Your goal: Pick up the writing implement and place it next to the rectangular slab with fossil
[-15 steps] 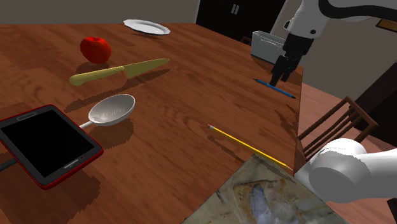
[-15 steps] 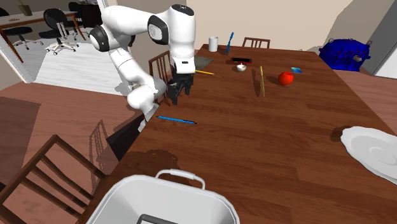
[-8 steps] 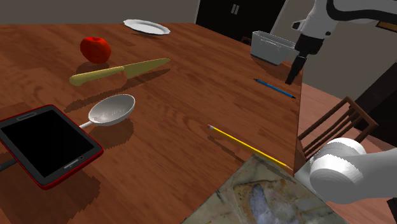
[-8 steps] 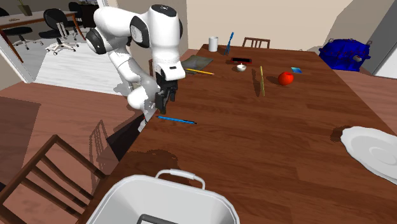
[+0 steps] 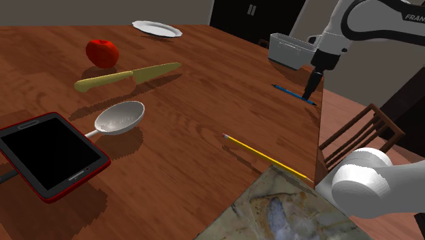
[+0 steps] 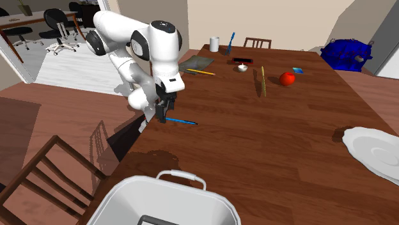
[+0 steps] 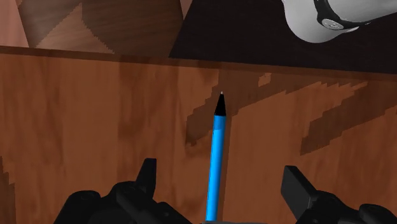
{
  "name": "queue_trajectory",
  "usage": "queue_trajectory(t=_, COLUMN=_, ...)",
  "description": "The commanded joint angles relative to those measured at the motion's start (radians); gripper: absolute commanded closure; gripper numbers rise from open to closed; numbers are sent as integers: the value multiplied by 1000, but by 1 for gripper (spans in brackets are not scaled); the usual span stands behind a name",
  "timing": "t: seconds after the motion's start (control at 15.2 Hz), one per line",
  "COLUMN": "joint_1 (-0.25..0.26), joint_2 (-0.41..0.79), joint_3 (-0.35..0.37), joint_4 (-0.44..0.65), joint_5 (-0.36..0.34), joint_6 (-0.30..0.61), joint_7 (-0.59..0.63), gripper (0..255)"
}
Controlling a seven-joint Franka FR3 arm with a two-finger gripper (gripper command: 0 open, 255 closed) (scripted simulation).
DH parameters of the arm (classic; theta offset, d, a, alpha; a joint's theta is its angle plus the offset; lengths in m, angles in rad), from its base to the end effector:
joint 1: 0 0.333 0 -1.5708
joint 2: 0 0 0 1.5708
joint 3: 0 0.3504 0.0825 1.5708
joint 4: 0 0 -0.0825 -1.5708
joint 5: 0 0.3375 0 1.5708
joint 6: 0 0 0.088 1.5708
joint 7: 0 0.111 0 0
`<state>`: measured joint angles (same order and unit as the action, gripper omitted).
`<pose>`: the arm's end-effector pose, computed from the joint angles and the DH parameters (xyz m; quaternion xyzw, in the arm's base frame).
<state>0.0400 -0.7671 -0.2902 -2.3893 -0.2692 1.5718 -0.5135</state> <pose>0.2282 -0.1210 0.5801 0.9828 0.1782 -0.0445 0.0209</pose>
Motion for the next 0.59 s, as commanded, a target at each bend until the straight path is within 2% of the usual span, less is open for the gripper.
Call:
queue_trajectory(t=0.0, joint_1=-1, joint_2=-1, joint_3=-3, joint_4=-9, joint_5=-3, joint_6=8, joint_7=-1, gripper=0)
queue_trajectory(t=0.4, joint_1=-1, joint_2=-1, joint_3=-3, joint_4=-9, joint_5=-3, joint_6=8, joint_7=-1, gripper=0)
queue_trajectory(t=0.46, joint_1=-1, joint_2=-1, joint_3=-3, joint_4=-9, joint_5=-3, joint_6=8, joint_7=-1, gripper=255)
queue_trajectory(t=0.53, joint_1=-1, joint_2=-1, joint_3=-3, joint_4=-9, joint_5=-3, joint_6=8, joint_7=-1, gripper=255)
